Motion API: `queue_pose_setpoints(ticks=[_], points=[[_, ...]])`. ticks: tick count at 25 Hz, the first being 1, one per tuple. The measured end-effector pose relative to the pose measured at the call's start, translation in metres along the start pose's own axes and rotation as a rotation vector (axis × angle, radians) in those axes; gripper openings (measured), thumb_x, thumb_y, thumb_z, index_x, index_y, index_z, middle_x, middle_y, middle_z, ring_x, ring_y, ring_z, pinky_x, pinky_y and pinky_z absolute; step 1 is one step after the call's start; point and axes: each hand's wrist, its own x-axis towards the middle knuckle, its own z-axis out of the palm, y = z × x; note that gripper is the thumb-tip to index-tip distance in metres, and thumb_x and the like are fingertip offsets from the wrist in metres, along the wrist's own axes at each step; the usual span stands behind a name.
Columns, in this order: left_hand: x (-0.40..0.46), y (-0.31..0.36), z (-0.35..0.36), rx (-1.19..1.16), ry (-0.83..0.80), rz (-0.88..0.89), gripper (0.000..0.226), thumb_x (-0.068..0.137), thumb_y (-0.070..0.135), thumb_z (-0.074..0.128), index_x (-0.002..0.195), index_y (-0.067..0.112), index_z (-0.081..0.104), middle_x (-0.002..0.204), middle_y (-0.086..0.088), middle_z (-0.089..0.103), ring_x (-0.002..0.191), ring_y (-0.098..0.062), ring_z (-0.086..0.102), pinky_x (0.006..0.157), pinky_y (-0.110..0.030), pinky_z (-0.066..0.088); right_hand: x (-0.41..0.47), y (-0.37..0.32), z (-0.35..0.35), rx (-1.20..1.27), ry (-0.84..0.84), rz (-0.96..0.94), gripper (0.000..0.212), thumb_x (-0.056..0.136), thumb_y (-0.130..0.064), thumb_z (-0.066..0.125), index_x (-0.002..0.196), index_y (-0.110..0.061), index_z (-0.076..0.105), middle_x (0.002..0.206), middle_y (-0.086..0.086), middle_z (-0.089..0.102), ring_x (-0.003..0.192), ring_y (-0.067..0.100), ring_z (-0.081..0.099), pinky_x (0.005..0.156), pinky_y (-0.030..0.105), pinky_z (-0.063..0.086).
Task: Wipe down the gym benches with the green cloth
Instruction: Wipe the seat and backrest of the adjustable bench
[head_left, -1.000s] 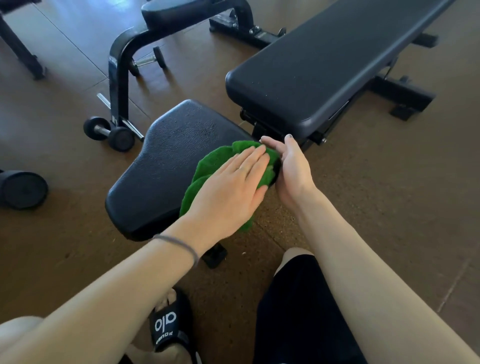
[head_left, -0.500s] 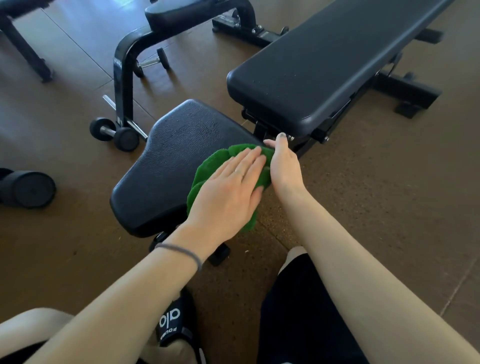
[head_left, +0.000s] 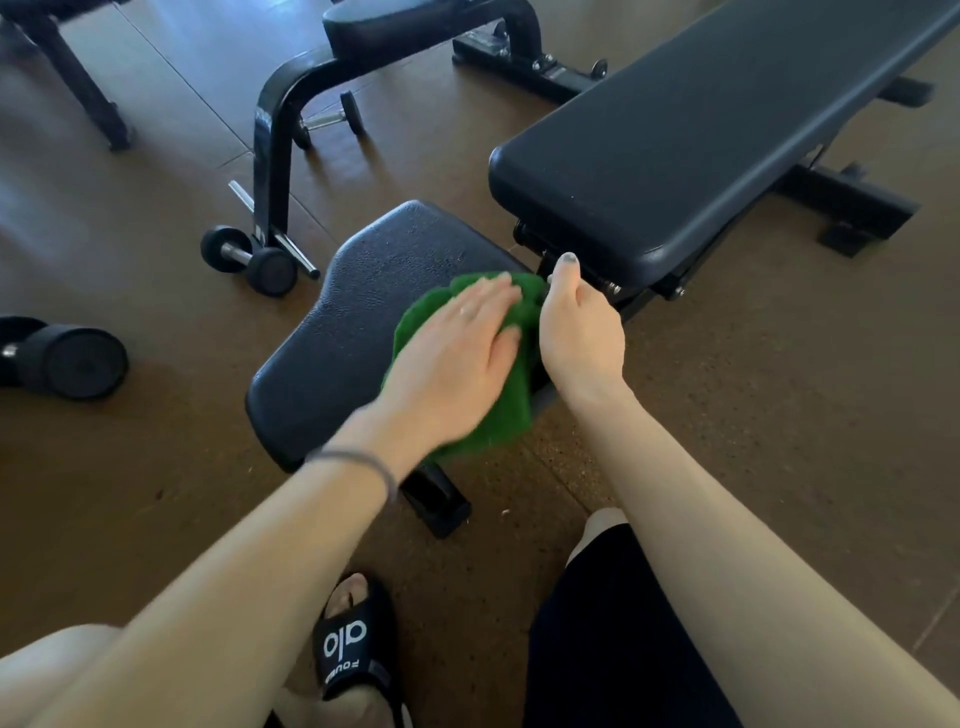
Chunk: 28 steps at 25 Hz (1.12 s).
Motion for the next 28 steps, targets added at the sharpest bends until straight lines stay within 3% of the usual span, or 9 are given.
queue_pose_setpoints(ticks=[5, 9, 12, 14, 17, 20, 23, 25, 28], points=[[0.078, -0.015, -0.004, -0.023, -0.024, -0.214, 0.053, 0.111, 0.035, 0.031, 0.16, 0.015, 0.03, 0.169, -0.002, 0.025, 0.157, -0.015, 0.017, 0.128, -0.031, 0.009, 0.0, 0.003, 0.006, -0.09, 0.136, -0.007, 0.053, 0.111, -0.036, 0.026, 0.113, -0.015, 0.074, 0.103, 0.002, 0.071, 0.093, 0.02, 0.06, 0.081, 0.033, 0.038], [-0.002, -0.002, -0.005, -0.032, -0.047, -0.061, 0.055, 0.11, 0.036, 0.033, 0.162, 0.02, 0.026, 0.169, 0.008, 0.019, 0.157, -0.009, 0.012, 0.129, -0.031, 0.006, 0.0, 0.003, 0.01, -0.103, 0.163, -0.036, 0.053, 0.11, -0.035, 0.028, 0.109, -0.012, 0.075, 0.108, 0.009, 0.075, 0.104, 0.032, 0.065, 0.088, 0.041, 0.046], [0.027, -0.028, -0.012, -0.008, -0.055, -0.018, 0.053, 0.11, 0.036, 0.035, 0.16, 0.02, 0.031, 0.168, 0.008, 0.023, 0.156, -0.009, 0.016, 0.124, -0.022, 0.003, 0.001, 0.001, 0.013, -0.117, 0.181, -0.009, 0.05, 0.11, -0.034, 0.028, 0.116, -0.014, 0.074, 0.116, 0.009, 0.074, 0.109, 0.032, 0.063, 0.086, 0.039, 0.042], [0.076, -0.047, -0.016, -0.022, -0.055, -0.134, 0.052, 0.11, 0.035, 0.032, 0.159, 0.018, 0.032, 0.168, 0.002, 0.026, 0.156, -0.013, 0.019, 0.125, -0.024, 0.006, 0.003, 0.001, 0.012, -0.109, 0.182, 0.024, 0.051, 0.111, -0.035, 0.028, 0.113, -0.016, 0.074, 0.112, 0.005, 0.073, 0.097, 0.027, 0.061, 0.081, 0.037, 0.039], [0.111, -0.068, -0.022, -0.037, -0.06, -0.249, 0.053, 0.111, 0.036, 0.026, 0.159, 0.014, 0.031, 0.167, -0.003, 0.028, 0.155, -0.017, 0.02, 0.126, -0.031, 0.012, 0.002, 0.003, 0.01, -0.105, 0.177, 0.037, 0.049, 0.111, -0.034, 0.028, 0.104, -0.018, 0.074, 0.088, -0.003, 0.066, 0.069, 0.007, 0.051, 0.074, 0.033, 0.037], [0.099, -0.103, -0.028, -0.057, 0.009, -0.352, 0.053, 0.11, 0.036, 0.026, 0.159, 0.017, 0.031, 0.166, -0.002, 0.029, 0.154, -0.021, 0.023, 0.126, -0.036, 0.017, -0.001, 0.004, 0.011, -0.079, 0.173, 0.02, 0.048, 0.111, -0.036, 0.028, 0.1, -0.02, 0.072, 0.088, -0.002, 0.07, 0.073, 0.006, 0.059, 0.075, 0.033, 0.048], [0.061, -0.121, -0.042, -0.163, 0.043, -0.6, 0.052, 0.107, 0.039, 0.026, 0.151, 0.015, 0.04, 0.156, -0.012, 0.043, 0.144, -0.033, 0.039, 0.119, -0.046, 0.03, 0.0, 0.002, 0.014, -0.095, 0.179, 0.022, 0.051, 0.109, -0.036, 0.026, 0.105, -0.018, 0.074, 0.097, 0.002, 0.073, 0.085, 0.017, 0.064, 0.083, 0.038, 0.051], [0.024, -0.115, -0.047, -0.15, 0.021, -0.767, 0.049, 0.108, 0.041, 0.025, 0.138, 0.008, 0.046, 0.144, -0.021, 0.051, 0.133, -0.041, 0.048, 0.11, -0.048, 0.035, -0.001, 0.001, 0.014, -0.108, 0.182, 0.025, 0.051, 0.109, -0.035, 0.026, 0.104, -0.017, 0.073, 0.096, 0.001, 0.071, 0.078, 0.012, 0.058, 0.079, 0.036, 0.045], [-0.02, -0.087, -0.05, 0.044, 0.019, -0.809, 0.044, 0.11, 0.035, 0.025, 0.125, 0.0, 0.048, 0.131, -0.027, 0.057, 0.122, -0.045, 0.054, 0.095, -0.049, 0.04, -0.002, 0.003, 0.014, -0.111, 0.191, 0.028, 0.047, 0.11, -0.031, 0.028, 0.106, -0.017, 0.073, 0.087, -0.005, 0.06, 0.065, 0.001, 0.044, 0.067, 0.028, 0.036]])
